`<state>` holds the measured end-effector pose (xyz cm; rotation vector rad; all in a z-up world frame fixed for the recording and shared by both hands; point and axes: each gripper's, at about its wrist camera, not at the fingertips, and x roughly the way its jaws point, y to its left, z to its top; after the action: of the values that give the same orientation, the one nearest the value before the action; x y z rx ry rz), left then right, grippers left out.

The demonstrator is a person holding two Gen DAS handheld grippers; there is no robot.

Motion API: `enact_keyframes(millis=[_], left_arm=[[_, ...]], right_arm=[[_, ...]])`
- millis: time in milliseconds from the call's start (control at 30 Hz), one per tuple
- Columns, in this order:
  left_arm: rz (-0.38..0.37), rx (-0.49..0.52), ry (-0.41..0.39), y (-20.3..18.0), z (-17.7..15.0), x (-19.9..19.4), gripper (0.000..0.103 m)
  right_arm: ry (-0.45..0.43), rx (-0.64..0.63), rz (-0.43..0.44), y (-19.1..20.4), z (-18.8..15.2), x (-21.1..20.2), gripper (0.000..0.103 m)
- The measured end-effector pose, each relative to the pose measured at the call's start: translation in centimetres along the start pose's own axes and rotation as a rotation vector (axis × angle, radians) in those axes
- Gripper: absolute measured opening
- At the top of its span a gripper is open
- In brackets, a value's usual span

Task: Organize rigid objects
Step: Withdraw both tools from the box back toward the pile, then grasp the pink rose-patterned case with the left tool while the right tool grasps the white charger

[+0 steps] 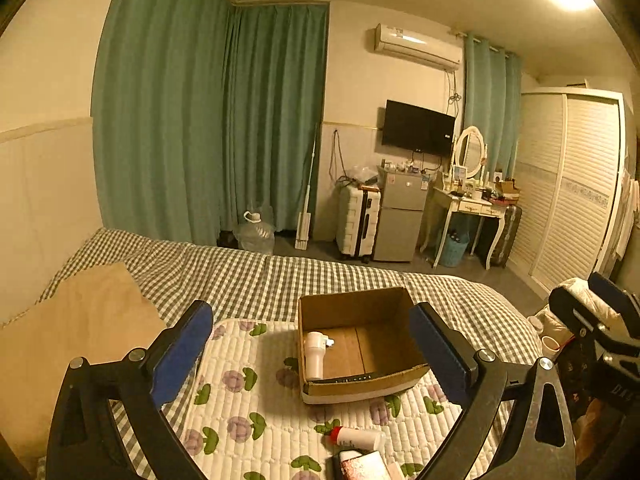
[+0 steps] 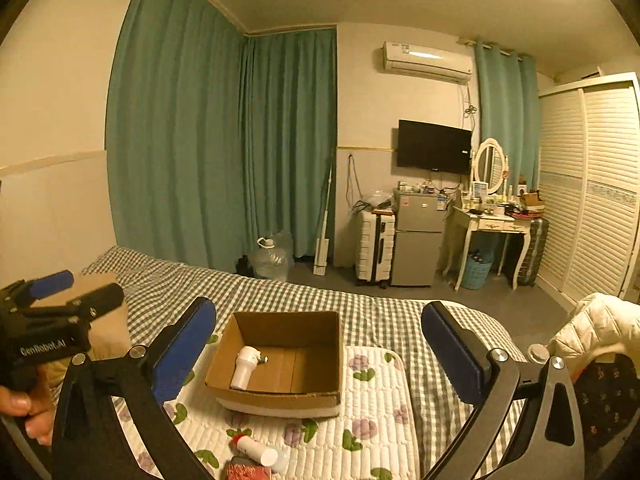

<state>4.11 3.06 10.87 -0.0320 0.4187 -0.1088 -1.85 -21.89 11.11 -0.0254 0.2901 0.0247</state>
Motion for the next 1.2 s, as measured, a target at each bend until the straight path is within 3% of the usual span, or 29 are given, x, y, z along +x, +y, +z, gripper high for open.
enact_keyframes(millis=[300, 833, 1067, 1200], left_arm=[[-0.013, 0.005, 0.030, 0.2, -4.6, 0.5, 0.101], [-0.036, 0.061, 0.269, -0.4, -15.1, 8.4, 0.101], [-0.047, 0.089, 0.371, -0.3, -18.9, 11.4, 0.101], [-0.052, 0.076, 0.413, 0.2, -20.3, 12.5, 0.101]], right_arm=[[0.063, -0.021, -0.007, 0.5, -4.4, -0.8, 0.103], [0.334, -0.010, -0.066, 2.6, -20.6, 3.8, 0.103], [0.498, 0.078, -0.019, 4.5, -27.7, 6.0, 0.103], [0.550, 0.094, 0.008, 5.7, -29.8, 7.2, 0.103]])
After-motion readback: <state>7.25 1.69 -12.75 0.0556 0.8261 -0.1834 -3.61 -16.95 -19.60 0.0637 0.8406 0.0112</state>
